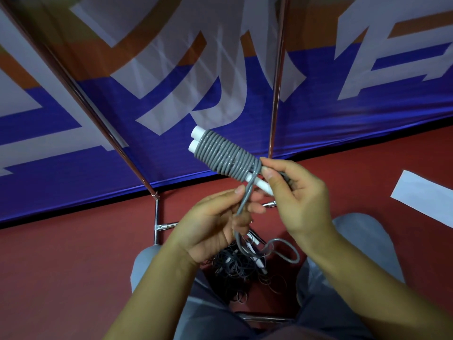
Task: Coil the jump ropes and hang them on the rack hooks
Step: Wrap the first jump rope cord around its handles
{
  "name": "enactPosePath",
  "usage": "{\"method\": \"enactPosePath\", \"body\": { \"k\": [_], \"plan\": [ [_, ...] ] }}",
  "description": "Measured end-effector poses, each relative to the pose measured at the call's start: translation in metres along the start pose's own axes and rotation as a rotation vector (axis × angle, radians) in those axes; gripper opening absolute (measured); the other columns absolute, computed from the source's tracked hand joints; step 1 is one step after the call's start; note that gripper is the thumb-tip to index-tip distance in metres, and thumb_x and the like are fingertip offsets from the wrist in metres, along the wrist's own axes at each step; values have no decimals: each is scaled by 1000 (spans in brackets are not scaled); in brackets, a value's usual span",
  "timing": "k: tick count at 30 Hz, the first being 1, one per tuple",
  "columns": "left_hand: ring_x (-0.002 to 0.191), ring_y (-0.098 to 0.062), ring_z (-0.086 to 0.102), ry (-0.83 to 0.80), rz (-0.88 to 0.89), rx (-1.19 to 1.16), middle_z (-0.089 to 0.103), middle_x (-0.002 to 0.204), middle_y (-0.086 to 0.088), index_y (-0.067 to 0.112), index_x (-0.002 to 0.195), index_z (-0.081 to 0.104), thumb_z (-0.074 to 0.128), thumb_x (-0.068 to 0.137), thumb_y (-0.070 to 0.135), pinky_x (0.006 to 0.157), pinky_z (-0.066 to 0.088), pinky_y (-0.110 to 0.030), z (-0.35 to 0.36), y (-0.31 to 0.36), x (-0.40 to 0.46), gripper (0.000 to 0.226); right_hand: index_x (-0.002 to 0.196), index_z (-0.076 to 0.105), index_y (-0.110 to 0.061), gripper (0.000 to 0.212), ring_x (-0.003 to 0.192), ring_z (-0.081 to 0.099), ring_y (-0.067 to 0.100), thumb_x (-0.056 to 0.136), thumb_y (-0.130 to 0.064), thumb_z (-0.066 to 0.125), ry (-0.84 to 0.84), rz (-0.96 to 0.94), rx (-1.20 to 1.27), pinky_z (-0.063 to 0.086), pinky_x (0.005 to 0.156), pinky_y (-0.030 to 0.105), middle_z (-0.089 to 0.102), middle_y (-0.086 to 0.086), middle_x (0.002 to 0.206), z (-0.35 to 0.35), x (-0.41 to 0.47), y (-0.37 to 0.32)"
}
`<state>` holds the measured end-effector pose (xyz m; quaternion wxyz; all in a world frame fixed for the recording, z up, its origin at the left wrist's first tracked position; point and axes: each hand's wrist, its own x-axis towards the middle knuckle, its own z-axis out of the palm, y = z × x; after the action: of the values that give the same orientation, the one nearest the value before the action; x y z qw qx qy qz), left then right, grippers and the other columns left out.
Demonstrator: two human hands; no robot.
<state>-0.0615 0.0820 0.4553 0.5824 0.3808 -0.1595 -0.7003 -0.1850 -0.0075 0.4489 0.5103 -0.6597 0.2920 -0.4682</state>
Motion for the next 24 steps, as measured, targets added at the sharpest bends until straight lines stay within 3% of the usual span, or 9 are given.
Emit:
{"method": "enactPosePath", "body": {
  "k": [4, 7, 11, 13, 15, 17, 21, 24],
  "plan": [
    [38, 1, 40, -73, -14, -67, 71, 75, -7, 7, 104, 73, 79, 71, 35, 42, 36, -11, 2, -2, 3, 45, 103, 68, -23, 20, 91, 68, 10, 88, -16, 57, -6, -16, -5, 53, 79, 23, 71, 0, 97, -1, -1, 2],
    [39, 1, 44, -132, -53, -146, 71, 75, -3, 10, 97, 75, 82, 69, 29, 43, 38, -11, 4, -2, 4, 34, 106, 67, -20, 22, 90, 66, 4, 88, -12, 57, -3, -59, -51, 49, 78, 16, 70, -3, 98, -1, -1, 2],
    [67, -11, 69, -44, 36, -94, 74, 88, -10, 8, 81, 75, 87, 59, 21, 63, 57, -27, 8, -5, 3, 29, 103, 67, -29, 24, 93, 66, 3, 87, -14, 58, -11, -39, -63, 48, 83, 18, 69, -11, 97, 0, -2, -1],
    [71, -13, 70, 41, 144, 35, 73, 86, -12, 6, 79, 74, 86, 60, 16, 66, 58, -28, 11, -4, 1, 24, 98, 67, -33, 22, 91, 67, 6, 86, -17, 59, -11, 18, -14, 50, 82, 18, 71, -9, 96, 0, -2, -5],
    [61, -8, 65, 173, 250, 252, 72, 79, -9, 9, 71, 73, 78, 70, 12, 58, 53, -20, 15, 0, -2, 5, 96, 69, -31, 19, 87, 68, 6, 86, -16, 62, -8, 65, 40, 50, 77, 17, 73, -6, 93, -1, -1, -10],
    [57, -5, 60, 296, 351, 463, 70, 72, -5, 12, 66, 69, 73, 74, 13, 54, 47, -14, 18, 5, -6, 9, 93, 71, -28, 22, 81, 68, 4, 88, -8, 64, -14, 110, 91, 49, 73, 14, 74, -7, 88, -1, 2, -14],
    [58, 2, 54, 454, 556, 839, 64, 60, 12, 17, 70, 64, 68, 79, 14, 60, 44, -11, 22, 9, -9, 10, 89, 71, -21, 24, 71, 71, 14, 89, 0, 60, -42, 221, 246, 55, 65, 21, 75, -2, 80, 0, 6, -22],
    [61, 3, 53, 528, 692, 973, 62, 63, 17, 28, 69, 62, 72, 81, 15, 61, 43, -11, 17, 4, -7, 20, 81, 73, -22, 29, 72, 71, 15, 88, 1, 58, -56, 289, 356, 56, 60, 23, 74, 0, 78, -1, 6, -27]
  ]
}}
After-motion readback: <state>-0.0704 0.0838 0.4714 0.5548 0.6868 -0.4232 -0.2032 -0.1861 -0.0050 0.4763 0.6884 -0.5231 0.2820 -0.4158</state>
